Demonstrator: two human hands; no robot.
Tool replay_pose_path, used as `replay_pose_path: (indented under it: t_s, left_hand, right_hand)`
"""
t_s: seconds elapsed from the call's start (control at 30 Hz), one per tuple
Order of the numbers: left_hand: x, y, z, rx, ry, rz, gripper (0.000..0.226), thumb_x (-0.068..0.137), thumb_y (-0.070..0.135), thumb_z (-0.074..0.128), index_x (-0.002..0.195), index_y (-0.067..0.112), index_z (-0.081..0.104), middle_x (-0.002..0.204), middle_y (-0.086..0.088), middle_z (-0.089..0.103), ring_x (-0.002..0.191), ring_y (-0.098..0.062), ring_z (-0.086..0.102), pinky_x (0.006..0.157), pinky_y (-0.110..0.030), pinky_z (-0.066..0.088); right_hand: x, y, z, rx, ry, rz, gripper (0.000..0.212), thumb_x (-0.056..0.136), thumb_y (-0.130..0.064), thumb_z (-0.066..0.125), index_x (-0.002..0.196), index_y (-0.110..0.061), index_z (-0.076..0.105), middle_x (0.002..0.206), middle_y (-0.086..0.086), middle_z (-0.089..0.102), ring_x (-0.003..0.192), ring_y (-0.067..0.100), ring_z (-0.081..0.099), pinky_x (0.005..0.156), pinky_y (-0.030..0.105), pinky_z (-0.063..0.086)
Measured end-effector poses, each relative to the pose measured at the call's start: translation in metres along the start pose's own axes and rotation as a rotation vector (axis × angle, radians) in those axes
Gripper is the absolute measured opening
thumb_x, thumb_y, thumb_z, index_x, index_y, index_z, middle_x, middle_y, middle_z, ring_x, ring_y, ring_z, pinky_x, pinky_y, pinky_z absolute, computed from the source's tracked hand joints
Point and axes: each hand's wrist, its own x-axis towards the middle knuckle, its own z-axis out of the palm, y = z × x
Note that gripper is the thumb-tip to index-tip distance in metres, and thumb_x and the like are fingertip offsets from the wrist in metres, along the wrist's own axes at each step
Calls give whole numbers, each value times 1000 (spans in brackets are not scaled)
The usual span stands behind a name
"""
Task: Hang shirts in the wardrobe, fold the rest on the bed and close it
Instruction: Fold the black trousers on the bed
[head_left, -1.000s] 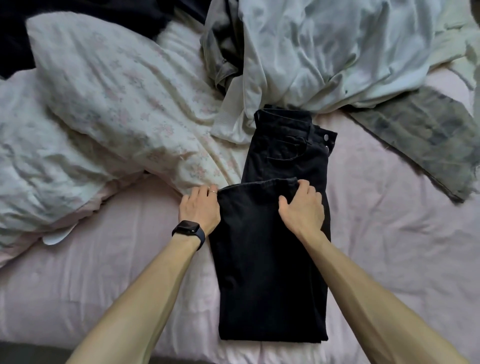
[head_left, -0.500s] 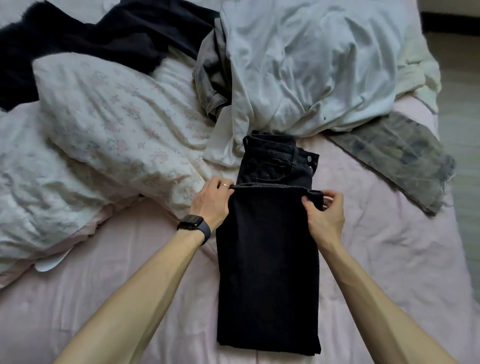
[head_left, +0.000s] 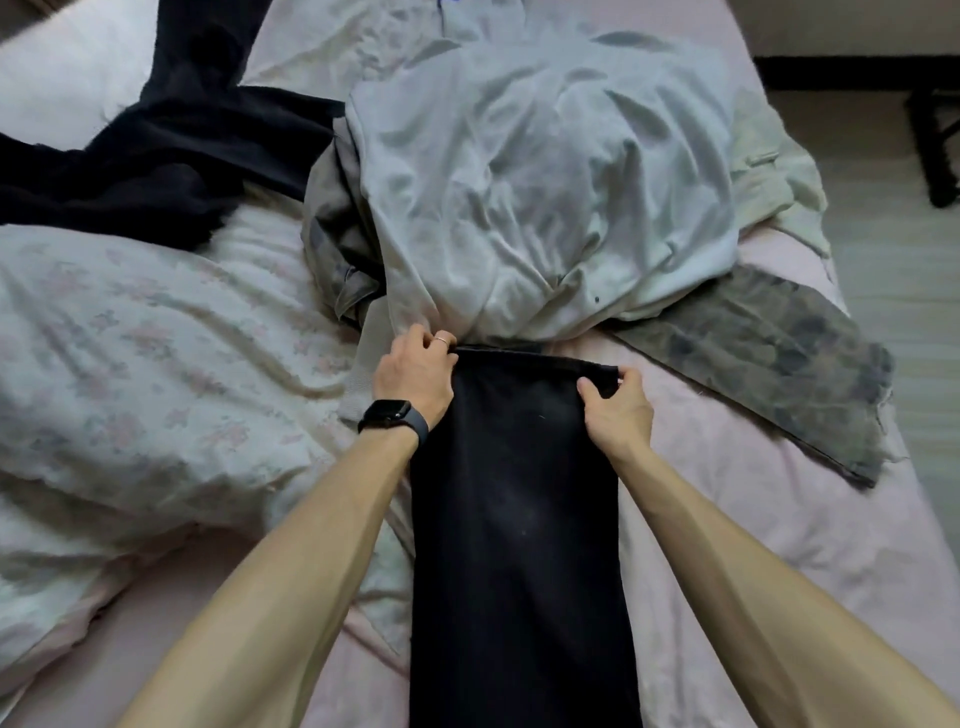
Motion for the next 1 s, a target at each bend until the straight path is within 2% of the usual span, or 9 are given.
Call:
replay_pose_path:
  t_s: [0.1, 0.2, 0.3, 0.4, 0.53, 0.63, 0.73, 0.87, 1.0]
  left_hand:
    - [-20, 7, 18, 144, 190, 53, 44, 96, 31, 50, 139, 22, 52, 138, -7, 48, 126, -29, 45, 99, -44, 36]
    - [-73, 21, 47, 194, 209, 241, 67, 93, 35, 46, 156, 20, 28, 162, -5, 22, 151, -23, 19, 121, -50, 13]
    - [-122, 32, 80, 208, 37, 354, 71, 95, 39, 43, 159, 20, 19, 168, -2, 6, 154, -22, 4, 123, -50, 1]
    - [-106, 0, 90, 240, -39, 240, 64, 99, 48, 31, 158, 34, 13, 167, 7, 4, 153, -19, 4, 120, -47, -6]
    - [-75, -52, 77, 449, -38, 302, 61, 102, 49, 21, 159, 35, 3, 167, 11, 0, 153, -13, 6, 120, -52, -9]
    - [-104, -38, 75, 369, -1, 260, 64, 101, 42, 22, 160, 24, 8, 168, 1, 1, 154, -18, 0, 120, -54, -7]
    - [-180, -3, 87, 220, -61, 216, 68, 98, 41, 30, 159, 17, 15, 168, -3, 3, 154, -20, -1, 121, -55, -1]
    - [-270, 3, 109, 165, -220, 228, 62, 98, 43, 33, 157, 22, 28, 166, 3, 14, 153, -17, 12, 121, -53, 7]
    - [-269, -37, 108, 276, -345, 197, 62, 102, 49, 18, 158, 32, 0, 165, 11, -8, 153, -11, -1, 119, -55, -4]
  right_hand:
    - [-11, 8, 3, -121, 100, -131, 70, 95, -43, 59, 152, -14, 30, 153, 9, 39, 139, 25, 38, 115, 40, 34]
    - [-48, 30, 11, -390, 261, -479, 64, 97, -35, 56, 153, -13, 34, 161, 10, 27, 145, 28, 30, 114, 44, 30]
    - [-88, 60, 33, -636, 128, -696, 61, 98, -32, 44, 156, -19, 31, 167, 5, 15, 154, 23, 14, 120, 49, 21]
    - [-84, 85, 38, -901, -25, -806, 64, 100, -43, 37, 160, -27, 21, 169, 1, 4, 156, 20, 2, 121, 57, 15]
    - [-46, 86, 20, -1038, 55, -663, 64, 102, -48, 29, 161, -30, 12, 169, 3, -1, 156, 22, -4, 121, 61, 4]
    - [-64, 83, 17, -948, 113, -513, 67, 102, -47, 23, 161, -21, 5, 168, 6, -11, 154, 23, -14, 121, 62, -1]
    - [-131, 104, 29, -914, 69, -649, 68, 101, -44, 29, 161, -20, 10, 169, 6, -7, 155, 24, -7, 121, 57, -5]
    - [-195, 170, 22, -1005, -120, -823, 65, 101, -38, 36, 161, -24, 15, 169, 4, 1, 156, 22, 3, 120, 61, 17]
    - [-182, 184, -1, -1091, -100, -718, 62, 104, -44, 32, 161, -26, 16, 169, 2, 4, 156, 19, 4, 121, 61, 12]
